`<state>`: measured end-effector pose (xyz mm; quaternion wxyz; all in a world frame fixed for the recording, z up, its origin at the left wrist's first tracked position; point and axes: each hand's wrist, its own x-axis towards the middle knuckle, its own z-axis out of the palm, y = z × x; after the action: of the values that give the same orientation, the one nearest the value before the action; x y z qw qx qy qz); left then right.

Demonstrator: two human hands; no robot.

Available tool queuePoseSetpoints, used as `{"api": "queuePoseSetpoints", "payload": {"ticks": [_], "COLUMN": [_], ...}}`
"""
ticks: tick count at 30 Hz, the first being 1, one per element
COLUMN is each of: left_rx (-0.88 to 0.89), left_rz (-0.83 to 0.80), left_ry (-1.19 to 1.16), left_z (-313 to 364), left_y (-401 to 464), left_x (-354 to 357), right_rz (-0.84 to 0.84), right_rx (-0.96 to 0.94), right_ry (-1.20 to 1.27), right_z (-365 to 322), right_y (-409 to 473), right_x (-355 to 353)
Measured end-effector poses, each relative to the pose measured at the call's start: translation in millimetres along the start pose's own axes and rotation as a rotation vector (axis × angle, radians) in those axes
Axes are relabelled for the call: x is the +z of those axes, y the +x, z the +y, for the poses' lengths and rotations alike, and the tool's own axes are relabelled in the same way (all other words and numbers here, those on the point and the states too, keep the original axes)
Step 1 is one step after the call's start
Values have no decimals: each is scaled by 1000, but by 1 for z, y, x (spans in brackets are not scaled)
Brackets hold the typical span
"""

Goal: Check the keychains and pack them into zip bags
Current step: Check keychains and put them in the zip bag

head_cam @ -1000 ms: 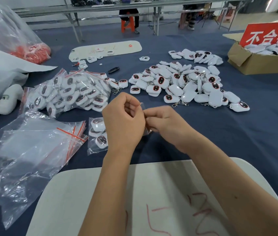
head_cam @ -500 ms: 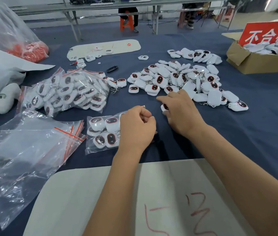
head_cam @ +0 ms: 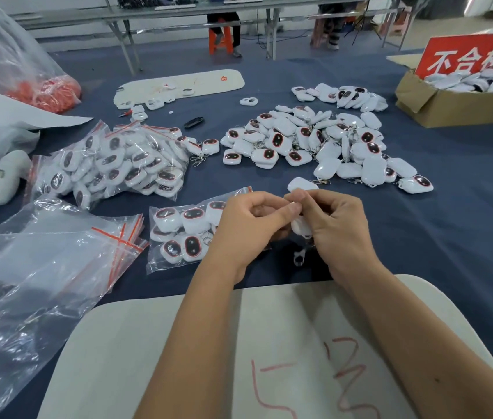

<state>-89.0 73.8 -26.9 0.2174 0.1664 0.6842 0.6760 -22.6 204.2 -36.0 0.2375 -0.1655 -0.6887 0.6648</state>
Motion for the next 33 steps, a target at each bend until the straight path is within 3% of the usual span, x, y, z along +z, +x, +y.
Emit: {"api": "queuePoseSetpoints", "payload": {"ticks": [7,17,24,33], "left_rx": [-49,35,-36,25], "left_rz": [98,216,157,156], "left_ry": [-79,11,11,37], "left_z": [-2,-9,-8,-5], "left_y": [2,4,4,3], "left_x": [-13,-6,-6,-11], "right_rz": [-172,-9,-38,-53], "right_rx": [-24,-95,-67,-54], "right_ry": [28,-92,-63,-79], "right_z": [9,11,5,4], "right_y": [1,-1,-4,-5], "right_x": [0,3,2,2]}}
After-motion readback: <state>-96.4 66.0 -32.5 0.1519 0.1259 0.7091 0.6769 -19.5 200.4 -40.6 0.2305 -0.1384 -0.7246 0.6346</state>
